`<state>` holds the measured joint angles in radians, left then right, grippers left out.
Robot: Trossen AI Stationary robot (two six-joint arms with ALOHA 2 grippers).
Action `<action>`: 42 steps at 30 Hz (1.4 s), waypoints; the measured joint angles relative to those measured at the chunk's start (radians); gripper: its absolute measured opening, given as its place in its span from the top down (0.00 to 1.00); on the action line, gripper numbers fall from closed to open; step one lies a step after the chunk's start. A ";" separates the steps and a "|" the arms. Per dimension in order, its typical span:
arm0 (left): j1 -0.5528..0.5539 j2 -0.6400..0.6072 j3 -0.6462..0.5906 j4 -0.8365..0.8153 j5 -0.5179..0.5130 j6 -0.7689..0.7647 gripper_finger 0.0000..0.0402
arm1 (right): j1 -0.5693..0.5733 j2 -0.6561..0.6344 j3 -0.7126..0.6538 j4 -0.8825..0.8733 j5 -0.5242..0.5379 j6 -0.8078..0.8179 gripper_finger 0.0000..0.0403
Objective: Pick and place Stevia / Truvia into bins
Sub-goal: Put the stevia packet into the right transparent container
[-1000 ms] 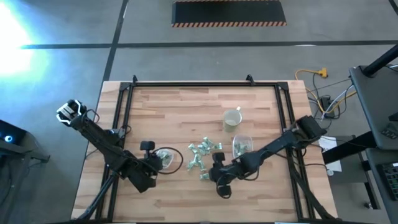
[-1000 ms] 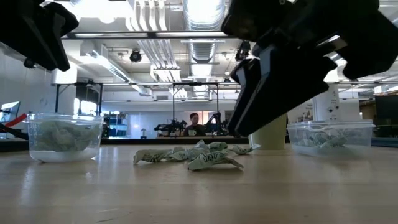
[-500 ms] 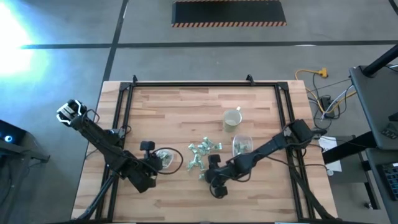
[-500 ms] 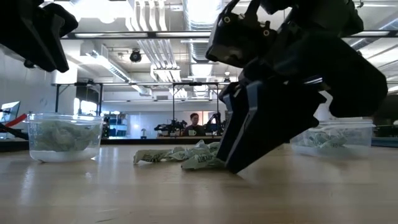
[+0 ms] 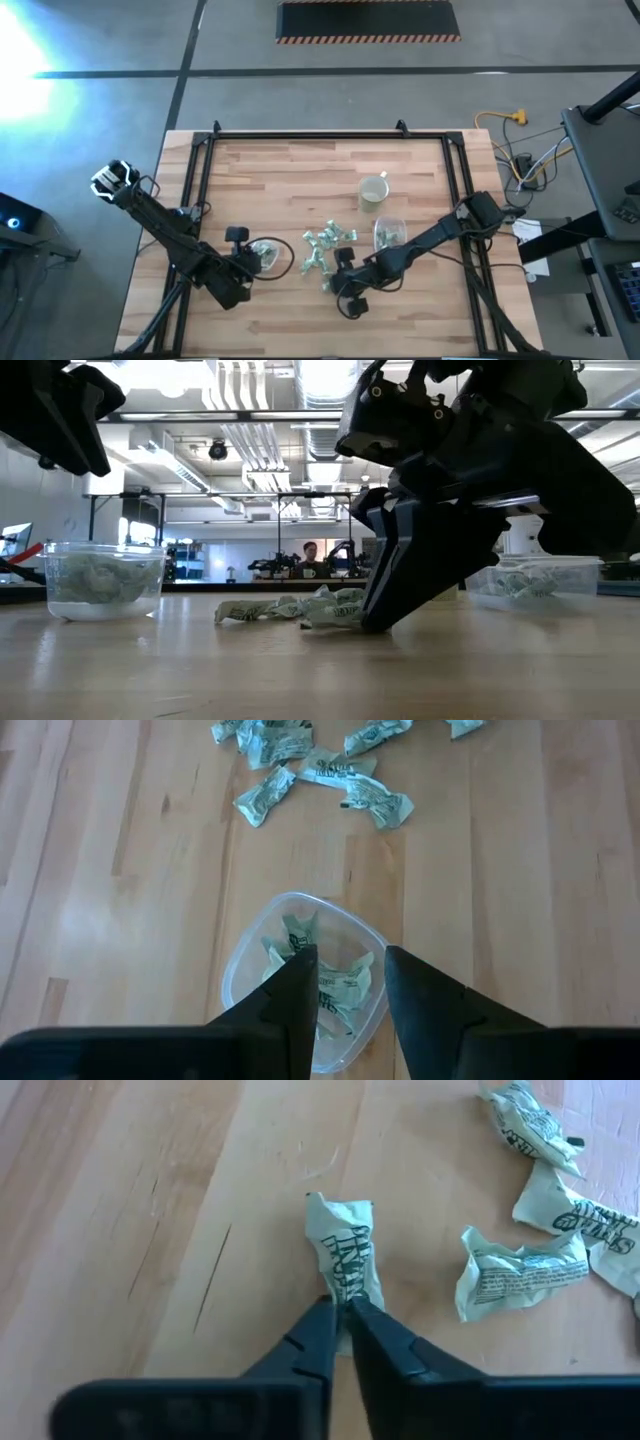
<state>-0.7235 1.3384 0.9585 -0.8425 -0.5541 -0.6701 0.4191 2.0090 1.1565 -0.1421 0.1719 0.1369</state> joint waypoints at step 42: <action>0.002 0.000 -0.016 0.057 -0.018 0.058 0.75 | 0.152 -0.268 -0.080 -0.965 0.434 0.809 0.97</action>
<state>-0.7219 1.3384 0.9421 -0.7856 -0.5717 -0.6125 0.5710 1.7412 1.0762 -1.1071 0.6062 0.9459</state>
